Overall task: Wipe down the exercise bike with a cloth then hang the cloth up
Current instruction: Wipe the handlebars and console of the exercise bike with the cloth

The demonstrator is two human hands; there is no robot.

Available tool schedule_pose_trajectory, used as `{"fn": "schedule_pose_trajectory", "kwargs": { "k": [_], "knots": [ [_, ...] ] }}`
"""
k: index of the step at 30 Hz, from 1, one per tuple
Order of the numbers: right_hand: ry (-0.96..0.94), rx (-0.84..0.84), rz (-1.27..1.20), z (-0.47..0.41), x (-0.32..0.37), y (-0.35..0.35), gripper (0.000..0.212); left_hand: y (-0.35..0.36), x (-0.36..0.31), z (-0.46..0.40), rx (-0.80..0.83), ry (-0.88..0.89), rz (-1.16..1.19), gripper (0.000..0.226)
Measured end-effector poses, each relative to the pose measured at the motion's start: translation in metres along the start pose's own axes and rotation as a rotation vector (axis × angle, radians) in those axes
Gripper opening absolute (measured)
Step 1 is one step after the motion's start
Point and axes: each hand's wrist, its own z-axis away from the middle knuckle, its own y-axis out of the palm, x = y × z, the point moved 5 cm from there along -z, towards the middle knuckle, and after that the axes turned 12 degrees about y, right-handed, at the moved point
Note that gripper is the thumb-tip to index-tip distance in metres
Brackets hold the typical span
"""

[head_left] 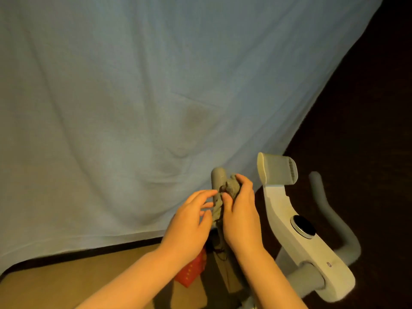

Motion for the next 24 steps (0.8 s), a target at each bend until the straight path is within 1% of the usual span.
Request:
{"fn": "schedule_pose_trajectory", "kwargs": {
  "k": [2, 3, 5, 7, 10, 12, 14, 16, 18, 19, 21, 23, 24],
  "knots": [
    [-0.087, 0.043, 0.025, 0.016, -0.006, 0.002, 0.05, 0.0, -0.002, 0.002, 0.009, -0.023, -0.007, 0.045],
    [-0.128, 0.076, 0.033, 0.022, -0.012, -0.001, 0.051, -0.001, -0.002, 0.003, 0.011, -0.033, -0.014, 0.044],
    [-0.194, 0.125, 0.017, 0.015, -0.014, -0.009, 0.041, -0.001, -0.002, 0.005, -0.011, -0.044, -0.03, 0.043],
    [-0.218, 0.104, -0.02, -0.01, -0.003, -0.012, 0.032, 0.005, -0.002, 0.003, -0.041, -0.049, -0.044, 0.043],
    [-0.213, 0.056, -0.065, -0.023, 0.015, -0.002, 0.034, 0.013, -0.004, 0.001, -0.077, -0.078, -0.057, 0.047],
    [-0.295, 0.085, -0.039, -0.009, 0.006, 0.004, 0.039, 0.011, -0.004, -0.001, -0.096, -0.075, -0.062, 0.048],
    [-0.364, 0.149, -0.036, -0.002, -0.006, -0.002, 0.039, 0.005, -0.007, -0.006, -0.11, -0.061, -0.049, 0.048],
    [-0.334, 0.183, -0.09, -0.024, -0.001, -0.007, 0.033, 0.0, -0.01, -0.015, -0.138, -0.032, -0.039, 0.045],
    [-0.26, 0.171, -0.143, -0.045, 0.012, -0.008, 0.027, -0.001, -0.013, -0.025, -0.149, -0.023, -0.045, 0.042],
    [-0.254, 0.149, -0.155, -0.047, 0.015, -0.006, 0.024, -0.001, -0.013, -0.028, -0.147, -0.015, -0.064, 0.04],
    [-0.325, 0.121, -0.137, -0.034, 0.015, -0.001, 0.025, -0.003, -0.012, -0.032, -0.145, 0.024, -0.087, 0.039],
    [-0.427, 0.139, -0.136, -0.018, 0.011, -0.003, 0.028, -0.009, -0.007, -0.035, -0.151, 0.038, -0.057, 0.036],
    [-0.446, 0.147, -0.114, -0.018, 0.013, -0.006, 0.025, -0.012, -0.005, -0.037, -0.159, 0.029, -0.031, 0.034]
  ]
}}
